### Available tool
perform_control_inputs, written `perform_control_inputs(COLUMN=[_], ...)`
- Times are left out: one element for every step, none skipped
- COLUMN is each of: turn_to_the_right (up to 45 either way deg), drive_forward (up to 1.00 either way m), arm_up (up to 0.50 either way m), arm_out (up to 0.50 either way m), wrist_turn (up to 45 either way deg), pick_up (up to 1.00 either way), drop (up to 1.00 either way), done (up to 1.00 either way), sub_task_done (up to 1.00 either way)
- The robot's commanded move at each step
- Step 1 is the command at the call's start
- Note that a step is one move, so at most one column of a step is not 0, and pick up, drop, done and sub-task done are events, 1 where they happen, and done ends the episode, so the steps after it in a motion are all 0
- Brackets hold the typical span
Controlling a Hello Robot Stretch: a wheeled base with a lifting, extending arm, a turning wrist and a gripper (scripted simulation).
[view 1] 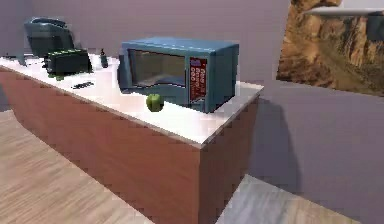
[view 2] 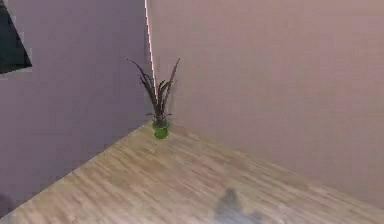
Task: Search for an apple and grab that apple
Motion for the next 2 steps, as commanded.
perform_control_inputs(turn_to_the_right=[-45.0,-45.0], drive_forward=[0.00,0.00], arm_up=[0.00,0.00], arm_out=[0.00,0.00], wrist_turn=[0.0,0.0], pick_up=[0.00,0.00], drop=[0.00,0.00], done=[0.00,0.00], sub_task_done=[0.00,0.00])
